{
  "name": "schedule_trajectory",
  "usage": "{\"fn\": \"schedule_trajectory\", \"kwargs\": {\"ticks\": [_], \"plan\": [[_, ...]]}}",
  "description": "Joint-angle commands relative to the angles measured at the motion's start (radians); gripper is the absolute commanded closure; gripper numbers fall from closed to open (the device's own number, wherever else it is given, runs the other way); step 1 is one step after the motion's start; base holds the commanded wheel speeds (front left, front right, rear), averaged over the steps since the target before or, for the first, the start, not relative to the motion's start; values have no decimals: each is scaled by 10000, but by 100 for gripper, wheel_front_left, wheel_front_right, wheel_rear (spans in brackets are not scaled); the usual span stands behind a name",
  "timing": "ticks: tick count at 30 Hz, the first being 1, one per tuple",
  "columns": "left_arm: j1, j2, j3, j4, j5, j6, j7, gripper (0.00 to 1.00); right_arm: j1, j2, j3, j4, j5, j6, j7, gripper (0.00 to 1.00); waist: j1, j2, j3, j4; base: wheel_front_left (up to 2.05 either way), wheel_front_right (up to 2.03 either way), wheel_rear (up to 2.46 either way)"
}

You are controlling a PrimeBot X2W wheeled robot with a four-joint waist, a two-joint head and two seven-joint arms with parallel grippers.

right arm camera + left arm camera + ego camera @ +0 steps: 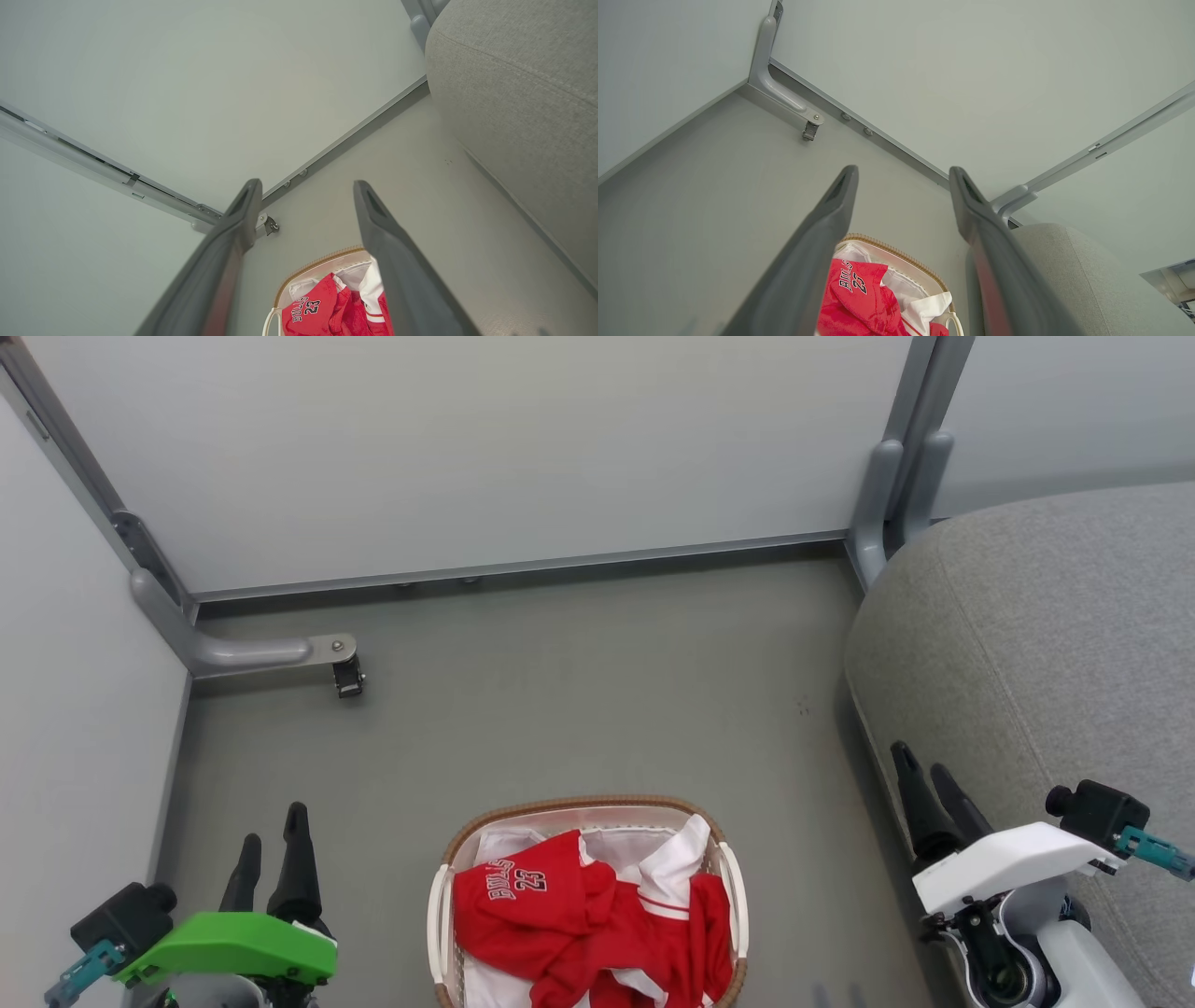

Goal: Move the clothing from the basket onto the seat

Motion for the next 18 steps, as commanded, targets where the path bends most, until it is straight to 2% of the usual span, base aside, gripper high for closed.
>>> {"fn": "schedule_trajectory", "kwargs": {"ticks": [1,18], "plan": [[-45,140,-24,-83,362,41,-106,0,-259,-91,-57,-12,-449,3,-113,0,0,0,8,-2,0,0,0],[122,260,-530,-163,2590,288,-610,0,-266,161,-56,245,-3248,3,-609,0,0,0,83,92,0,0,0]]}}
